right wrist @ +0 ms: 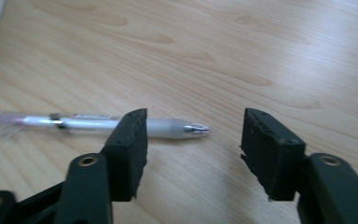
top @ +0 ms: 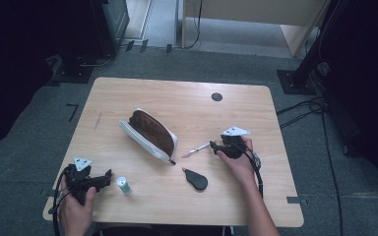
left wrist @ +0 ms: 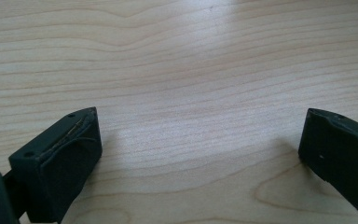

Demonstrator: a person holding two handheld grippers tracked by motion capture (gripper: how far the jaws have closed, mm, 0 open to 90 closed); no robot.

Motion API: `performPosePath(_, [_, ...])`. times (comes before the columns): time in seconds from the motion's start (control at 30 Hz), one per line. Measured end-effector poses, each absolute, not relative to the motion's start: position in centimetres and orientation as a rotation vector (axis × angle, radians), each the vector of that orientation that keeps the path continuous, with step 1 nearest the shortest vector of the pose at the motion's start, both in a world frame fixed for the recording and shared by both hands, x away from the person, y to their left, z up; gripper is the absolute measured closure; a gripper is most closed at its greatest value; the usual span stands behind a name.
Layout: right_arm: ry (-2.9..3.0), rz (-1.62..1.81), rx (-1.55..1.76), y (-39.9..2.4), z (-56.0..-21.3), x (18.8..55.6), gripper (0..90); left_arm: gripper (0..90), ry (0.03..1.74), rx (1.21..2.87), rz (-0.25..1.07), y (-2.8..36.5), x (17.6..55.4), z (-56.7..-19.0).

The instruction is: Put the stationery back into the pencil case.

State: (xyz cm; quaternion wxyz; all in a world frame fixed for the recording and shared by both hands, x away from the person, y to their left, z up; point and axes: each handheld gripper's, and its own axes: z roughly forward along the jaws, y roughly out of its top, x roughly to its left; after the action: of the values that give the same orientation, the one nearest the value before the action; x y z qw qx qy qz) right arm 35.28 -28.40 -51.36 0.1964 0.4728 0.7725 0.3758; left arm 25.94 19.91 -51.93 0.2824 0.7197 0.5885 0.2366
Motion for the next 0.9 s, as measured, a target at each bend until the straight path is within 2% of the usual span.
performPosePath(0.03, [2.19, 1.09, 1.258, -28.2, -51.5, 35.1, 35.5, 0.0, 1.576, 1.927, 0.634, 19.9, 25.9, -51.9])
performPosePath(0.2, [2.21, 1.157, 1.151, -27.9, -51.7, 35.1, 31.4, 0.0, 1.576, 1.927, 0.634, 19.9, 25.9, -51.9])
performPosePath(0.7, [2.392, 1.162, 1.094, -26.5, -52.0, 37.0, 30.6, 0.0, 1.576, 1.927, 0.634, 19.9, 25.9, -51.9])
performPosePath(0.9, [2.45, 1.171, 1.079, -27.0, -52.1, 37.1, 20.1, 0.0, 1.576, 1.927, 0.634, 19.9, 25.9, -51.9])
